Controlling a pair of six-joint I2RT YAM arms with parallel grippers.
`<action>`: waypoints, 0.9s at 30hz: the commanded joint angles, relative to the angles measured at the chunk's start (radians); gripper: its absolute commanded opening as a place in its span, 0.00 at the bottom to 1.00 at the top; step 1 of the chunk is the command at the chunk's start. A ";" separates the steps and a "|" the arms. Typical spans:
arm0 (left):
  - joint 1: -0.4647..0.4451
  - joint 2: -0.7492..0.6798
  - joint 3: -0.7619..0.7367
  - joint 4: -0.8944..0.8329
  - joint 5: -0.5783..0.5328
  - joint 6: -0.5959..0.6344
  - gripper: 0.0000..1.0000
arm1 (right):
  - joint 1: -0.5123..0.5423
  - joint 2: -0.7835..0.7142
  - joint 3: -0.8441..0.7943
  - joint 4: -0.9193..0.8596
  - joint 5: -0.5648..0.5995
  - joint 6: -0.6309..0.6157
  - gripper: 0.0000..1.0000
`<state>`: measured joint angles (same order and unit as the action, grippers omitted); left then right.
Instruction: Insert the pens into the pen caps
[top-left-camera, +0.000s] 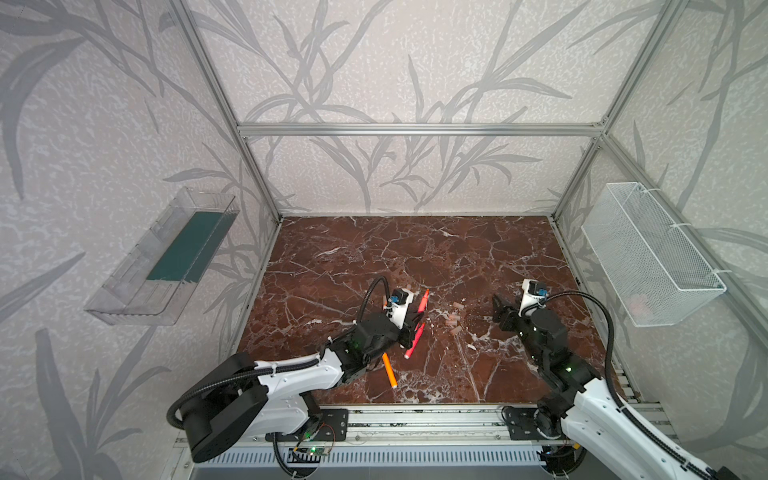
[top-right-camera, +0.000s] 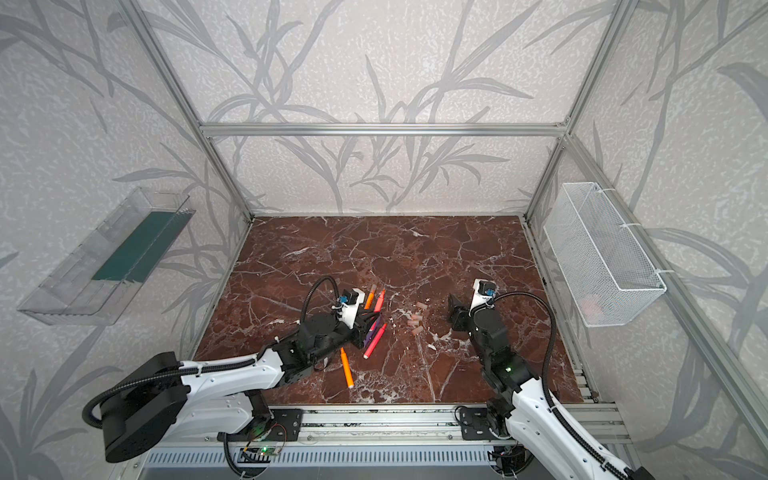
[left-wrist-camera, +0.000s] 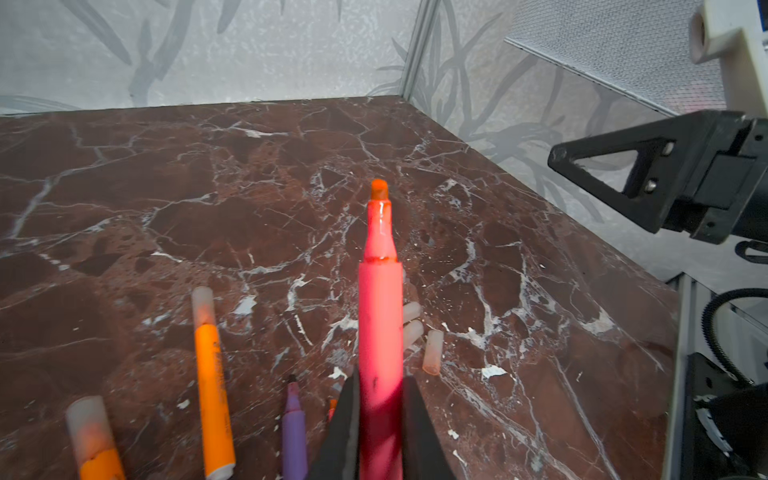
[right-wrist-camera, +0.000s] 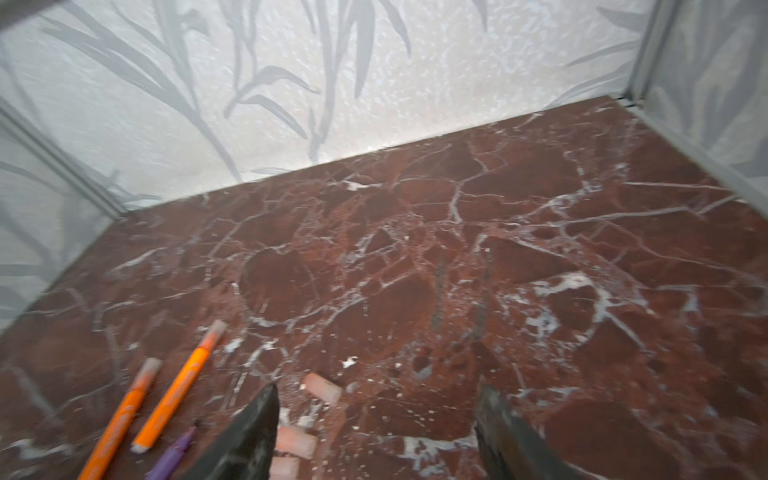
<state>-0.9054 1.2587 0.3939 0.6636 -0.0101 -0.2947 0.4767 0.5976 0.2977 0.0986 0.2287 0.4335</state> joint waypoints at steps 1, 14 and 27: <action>-0.014 0.043 0.053 0.114 0.053 0.015 0.00 | 0.038 -0.023 -0.012 0.068 -0.191 0.122 0.73; -0.106 0.124 0.108 0.133 -0.048 0.098 0.00 | 0.362 0.274 0.078 0.297 -0.160 0.179 0.70; -0.163 0.141 0.122 0.121 -0.014 0.176 0.00 | 0.363 0.339 0.112 0.332 -0.152 0.257 0.51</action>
<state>-1.0561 1.3899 0.4786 0.7578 -0.0357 -0.1650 0.8341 0.9154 0.3721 0.3943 0.0704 0.6571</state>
